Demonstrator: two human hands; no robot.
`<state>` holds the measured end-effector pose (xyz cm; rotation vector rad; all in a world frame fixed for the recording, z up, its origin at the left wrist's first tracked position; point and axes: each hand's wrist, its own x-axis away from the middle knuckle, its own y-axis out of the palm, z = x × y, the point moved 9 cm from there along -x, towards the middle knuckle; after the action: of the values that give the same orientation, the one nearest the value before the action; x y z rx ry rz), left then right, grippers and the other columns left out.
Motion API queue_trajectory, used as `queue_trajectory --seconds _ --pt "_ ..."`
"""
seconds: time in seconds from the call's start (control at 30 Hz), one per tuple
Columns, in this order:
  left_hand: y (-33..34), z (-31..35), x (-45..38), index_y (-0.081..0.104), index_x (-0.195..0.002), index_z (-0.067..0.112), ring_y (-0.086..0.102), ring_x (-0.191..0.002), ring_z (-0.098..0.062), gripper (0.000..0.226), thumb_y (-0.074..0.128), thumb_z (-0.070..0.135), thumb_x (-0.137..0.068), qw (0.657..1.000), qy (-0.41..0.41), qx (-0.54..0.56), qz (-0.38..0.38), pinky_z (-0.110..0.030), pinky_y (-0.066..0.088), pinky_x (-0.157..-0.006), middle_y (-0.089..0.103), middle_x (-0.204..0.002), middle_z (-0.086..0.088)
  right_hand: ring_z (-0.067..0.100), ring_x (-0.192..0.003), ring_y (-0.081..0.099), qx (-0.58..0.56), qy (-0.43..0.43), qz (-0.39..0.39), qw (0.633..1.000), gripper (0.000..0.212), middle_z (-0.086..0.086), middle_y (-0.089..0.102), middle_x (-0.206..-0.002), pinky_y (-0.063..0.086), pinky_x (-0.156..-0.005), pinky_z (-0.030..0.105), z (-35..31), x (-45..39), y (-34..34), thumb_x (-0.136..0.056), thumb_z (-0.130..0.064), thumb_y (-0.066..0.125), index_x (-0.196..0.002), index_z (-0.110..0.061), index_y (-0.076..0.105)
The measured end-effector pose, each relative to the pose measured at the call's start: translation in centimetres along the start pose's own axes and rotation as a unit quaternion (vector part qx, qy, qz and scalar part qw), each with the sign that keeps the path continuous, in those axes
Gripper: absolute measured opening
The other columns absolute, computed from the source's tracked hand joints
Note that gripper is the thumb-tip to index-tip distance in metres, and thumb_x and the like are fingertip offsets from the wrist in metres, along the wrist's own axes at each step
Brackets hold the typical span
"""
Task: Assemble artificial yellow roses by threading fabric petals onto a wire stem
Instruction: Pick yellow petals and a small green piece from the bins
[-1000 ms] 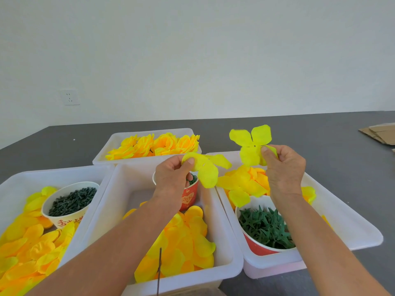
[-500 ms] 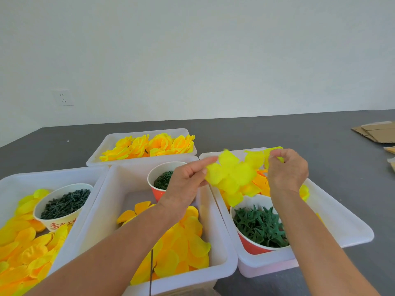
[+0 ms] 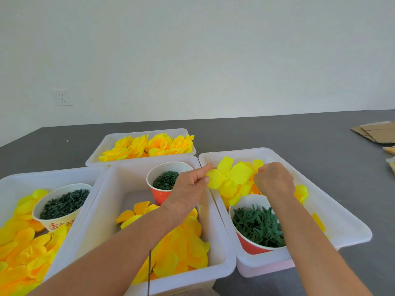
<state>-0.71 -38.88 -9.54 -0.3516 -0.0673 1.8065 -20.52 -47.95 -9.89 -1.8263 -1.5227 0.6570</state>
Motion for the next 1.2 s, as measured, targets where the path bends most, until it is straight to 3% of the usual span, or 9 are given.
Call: queue_trajectory --seconds 0.1,0.17,0.27,0.43,0.63,0.73,0.87,1.07,1.2 --pt "-0.3 -0.4 -0.1 0.051 -0.132 0.017 0.049 -0.120 -0.009 0.038 0.046 0.006 -0.097 1.000 -0.011 -0.007 0.010 -0.025 0.038 -0.106 0.056 -0.133 0.002 0.035 -0.110 0.044 -0.004 -0.053 0.080 0.995 0.026 0.013 0.056 -0.113 0.039 -0.083 0.039 -0.9 0.3 -1.5 -0.084 -0.004 0.042 -0.098 -0.016 0.062" --pt "-0.4 -0.6 -0.1 0.050 -0.134 0.017 0.047 -0.125 -0.013 0.038 0.047 0.008 -0.097 1.000 -0.024 -0.006 0.015 -0.031 0.035 -0.109 0.053 -0.135 0.001 0.030 -0.108 0.050 -0.166 -0.128 0.126 0.970 0.023 0.011 0.062 -0.112 0.041 -0.088 0.042 -2.2 0.9 -2.8 -0.093 -0.014 0.043 -0.102 -0.012 0.064" --pt "-0.7 -0.8 -0.2 0.049 -0.134 0.018 0.046 -0.125 -0.014 0.038 0.047 0.010 -0.097 0.999 -0.035 -0.004 0.025 -0.031 0.036 -0.109 0.052 -0.136 0.001 0.018 -0.088 0.061 -0.394 -0.168 -0.030 0.903 0.021 0.002 0.068 -0.089 0.047 -0.078 0.036 -4.0 1.8 -1.2 -0.090 -0.035 0.055 -0.087 -0.017 0.065" --pt "-0.3 -0.5 -0.1 0.049 -0.134 0.020 0.053 -0.107 -0.004 0.039 0.049 0.013 -0.096 1.000 -0.028 -0.005 0.000 -0.015 0.043 -0.092 0.057 -0.129 0.003 0.007 -0.103 0.058 -0.266 -0.260 -0.122 0.920 0.031 -0.004 0.066 -0.100 0.047 -0.090 0.028 -5.5 3.0 1.3 -0.069 -0.017 0.081 -0.097 -0.018 0.067" --pt "-0.7 -0.4 -0.2 0.054 -0.130 0.026 0.056 -0.113 -0.007 0.039 0.056 0.015 -0.092 1.000 -0.026 0.010 0.005 -0.021 0.044 -0.098 0.061 -0.126 0.004 0.012 -0.098 0.052 -0.171 -0.258 0.000 0.951 0.017 -0.002 0.058 -0.098 0.046 -0.086 0.030 -4.8 2.0 0.5 -0.076 -0.006 0.071 -0.090 -0.015 0.067" --pt "-1.0 -0.3 -0.5 0.057 -0.128 0.022 0.056 -0.090 0.014 0.037 0.057 0.016 -0.092 1.000 -0.013 -0.013 0.025 0.004 0.039 -0.070 0.061 -0.115 0.013 0.018 -0.101 0.055 -0.014 -0.290 0.024 0.957 0.018 0.002 0.062 -0.105 0.040 -0.082 0.024 -5.3 2.2 1.3 -0.078 -0.007 0.064 -0.093 -0.015 0.070" --pt "-1.9 -0.2 -0.7 0.066 -0.116 0.020 0.048 -0.078 0.031 0.027 0.059 0.015 -0.091 0.998 0.011 -0.035 0.055 0.009 0.034 -0.064 0.057 -0.094 0.026 0.019 -0.113 0.051 0.151 -0.306 -0.030 0.940 0.026 -0.001 0.058 -0.123 0.040 -0.086 0.026 -5.2 2.4 3.9 -0.080 -0.006 0.061 -0.097 -0.022 0.070" --pt "-3.6 1.7 -0.2 0.072 -0.101 0.014 0.063 -0.096 -0.005 0.017 0.062 0.014 -0.088 0.995 0.016 -0.009 0.100 -0.024 0.048 -0.093 0.071 -0.101 0.000 0.023 -0.112 0.047 0.081 -0.307 0.032 0.948 0.026 0.007 0.049 -0.115 0.037 -0.089 0.030 -5.4 2.3 2.1 -0.080 -0.020 0.068 -0.106 -0.023 0.067" --pt "-4.6 2.7 0.5 0.071 -0.098 0.007 0.065 -0.093 -0.021 0.016 0.059 0.013 -0.090 0.994 0.011 -0.006 0.109 -0.037 0.049 -0.092 0.071 -0.098 -0.011 0.026 -0.107 0.046 0.039 -0.365 0.069 0.928 0.011 0.007 0.059 -0.106 0.032 -0.087 0.027 -6.6 3.7 0.9 -0.085 -0.021 0.064 -0.091 -0.017 0.072"
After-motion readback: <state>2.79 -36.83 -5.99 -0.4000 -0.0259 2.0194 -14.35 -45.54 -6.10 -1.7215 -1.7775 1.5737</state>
